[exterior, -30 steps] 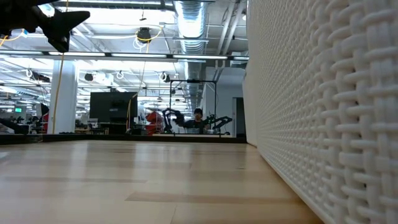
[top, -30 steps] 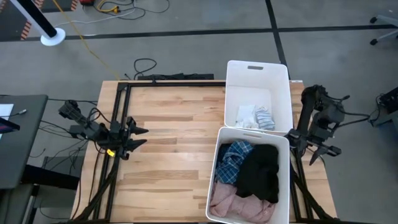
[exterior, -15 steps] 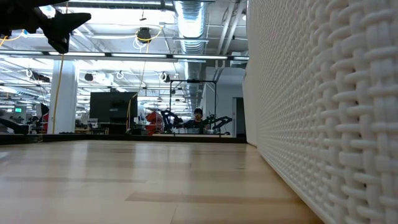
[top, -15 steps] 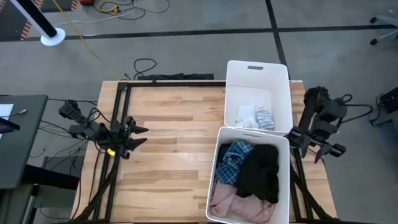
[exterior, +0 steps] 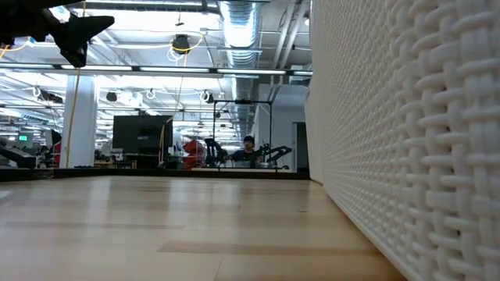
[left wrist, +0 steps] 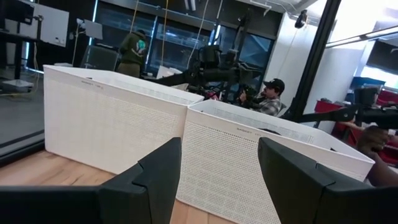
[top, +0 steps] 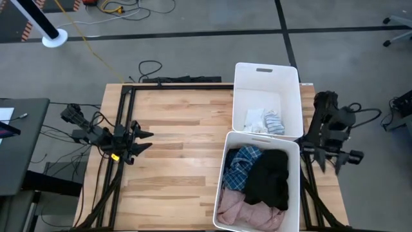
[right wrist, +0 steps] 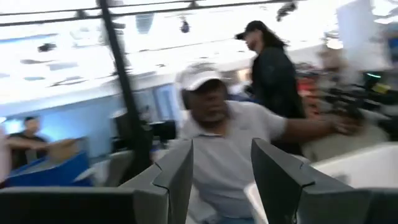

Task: Sort clothes
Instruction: Return to Home Position

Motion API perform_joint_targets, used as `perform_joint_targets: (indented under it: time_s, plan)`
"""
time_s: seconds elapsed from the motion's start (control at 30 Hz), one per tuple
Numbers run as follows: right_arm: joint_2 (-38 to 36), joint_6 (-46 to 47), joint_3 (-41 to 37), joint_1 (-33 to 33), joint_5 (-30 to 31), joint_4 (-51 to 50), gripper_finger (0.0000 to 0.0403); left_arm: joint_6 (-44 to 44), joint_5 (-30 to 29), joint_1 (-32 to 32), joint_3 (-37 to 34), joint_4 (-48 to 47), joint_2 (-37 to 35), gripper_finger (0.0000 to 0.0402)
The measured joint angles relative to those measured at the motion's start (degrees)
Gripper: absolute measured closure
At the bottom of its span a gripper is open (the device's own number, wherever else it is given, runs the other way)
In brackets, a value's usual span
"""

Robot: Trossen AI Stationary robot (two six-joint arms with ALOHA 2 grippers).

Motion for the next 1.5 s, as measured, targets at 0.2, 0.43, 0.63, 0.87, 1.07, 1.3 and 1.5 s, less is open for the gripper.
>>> perform_joint_targets:
  time_s: [0.2, 0.43, 0.63, 0.87, 1.07, 1.3, 1.5]
  plan:
    - [0.01, -5.46, -3.24, 3.34, -6.18, 1.53, 0.0226, 0.08, 0.00, 0.00, 0.00, -0.01, 0.00, 0.0193]
    - [-0.17, -8.32, -5.32, 8.68, -6.30, 5.68, 0.0226, -0.14, 0.02, 0.00, 0.01, -0.11, 0.00, 0.0193]
    - [-0.19, -10.78, -9.40, 11.80, -4.93, 10.17, 0.0226, -2.82, 0.42, 0.00, 0.04, -3.46, 0.04, 0.0193]
    - [-0.30, -12.94, -12.51, 14.19, -4.89, 8.86, 0.0226, -2.63, 1.22, 0.00, 0.04, -4.93, 0.01, 0.0193]
    - [-0.72, -18.61, -14.77, 14.75, -4.74, 12.97, 0.0226, -1.35, 4.73, 0.00, 0.04, -4.54, 0.02, 0.0193]
    - [-0.70, -20.59, -15.25, 14.75, -4.72, 8.66, 0.0226, 3.97, 7.30, 0.00, 0.04, -2.07, 0.02, 0.0193]
    - [-0.68, -23.56, -15.27, 14.75, -4.72, 7.74, 0.0226, 4.34, 7.32, 0.00, 0.04, -4.02, 0.02, 0.0193]
